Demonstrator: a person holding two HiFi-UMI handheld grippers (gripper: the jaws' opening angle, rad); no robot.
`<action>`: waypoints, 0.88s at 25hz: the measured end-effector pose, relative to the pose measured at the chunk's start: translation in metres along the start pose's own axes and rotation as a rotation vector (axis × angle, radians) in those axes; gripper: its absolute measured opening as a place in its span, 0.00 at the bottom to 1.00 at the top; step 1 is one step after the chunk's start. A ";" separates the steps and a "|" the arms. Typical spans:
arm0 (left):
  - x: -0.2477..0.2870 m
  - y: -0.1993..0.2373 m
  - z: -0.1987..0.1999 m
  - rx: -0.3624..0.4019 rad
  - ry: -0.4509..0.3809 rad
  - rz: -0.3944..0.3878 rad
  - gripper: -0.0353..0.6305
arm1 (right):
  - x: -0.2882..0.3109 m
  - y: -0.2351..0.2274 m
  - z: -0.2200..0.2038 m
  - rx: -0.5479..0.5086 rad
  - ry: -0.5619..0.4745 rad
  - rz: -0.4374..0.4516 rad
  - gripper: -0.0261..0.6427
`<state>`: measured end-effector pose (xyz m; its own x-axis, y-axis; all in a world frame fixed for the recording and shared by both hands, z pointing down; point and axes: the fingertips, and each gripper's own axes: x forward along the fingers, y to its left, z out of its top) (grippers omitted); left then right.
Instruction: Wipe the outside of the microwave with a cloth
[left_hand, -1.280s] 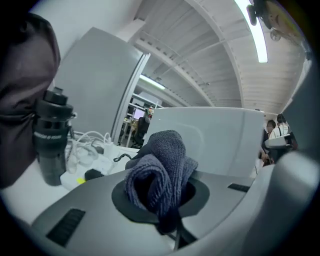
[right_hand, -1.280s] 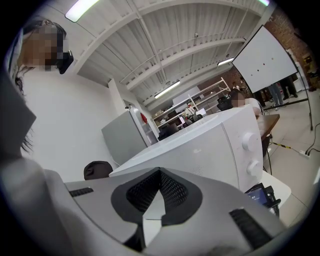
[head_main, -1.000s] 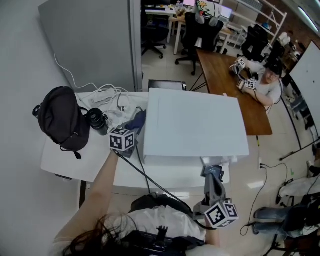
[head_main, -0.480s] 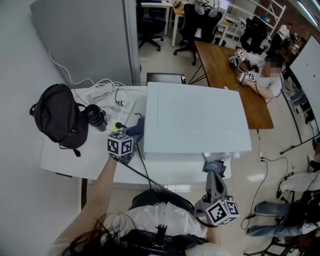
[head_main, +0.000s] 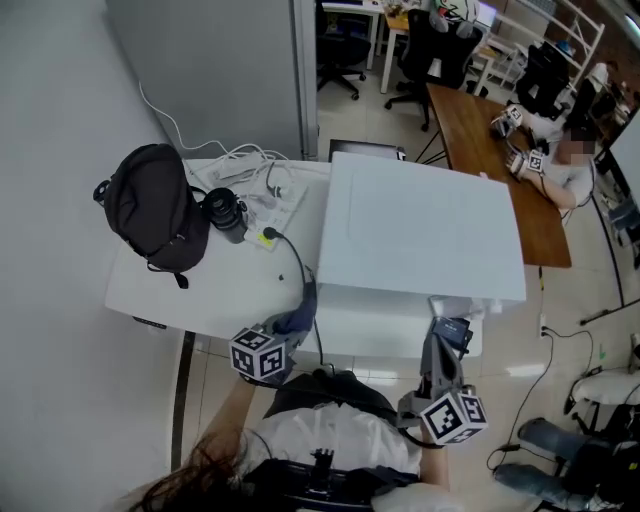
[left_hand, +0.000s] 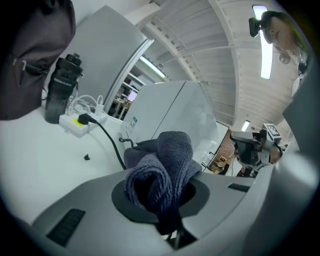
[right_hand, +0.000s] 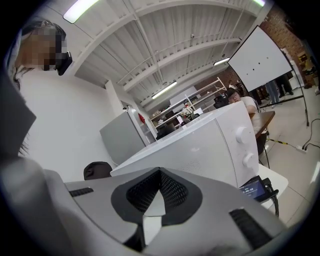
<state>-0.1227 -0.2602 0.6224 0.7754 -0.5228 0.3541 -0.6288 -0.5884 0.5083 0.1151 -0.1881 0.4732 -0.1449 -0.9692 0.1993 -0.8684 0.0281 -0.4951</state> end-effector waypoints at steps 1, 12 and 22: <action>-0.004 -0.002 0.000 -0.010 -0.024 0.025 0.12 | -0.003 0.001 -0.002 0.002 0.004 0.003 0.08; -0.028 -0.160 0.030 0.252 -0.155 -0.181 0.12 | -0.054 -0.051 -0.001 0.036 -0.018 -0.086 0.08; 0.123 -0.339 0.035 0.506 -0.086 -0.530 0.13 | -0.120 -0.116 0.044 0.048 -0.118 -0.104 0.08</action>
<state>0.1839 -0.1462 0.4660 0.9884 -0.1237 0.0880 -0.1368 -0.9772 0.1624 0.2544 -0.0856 0.4695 0.0041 -0.9883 0.1522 -0.8517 -0.0832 -0.5173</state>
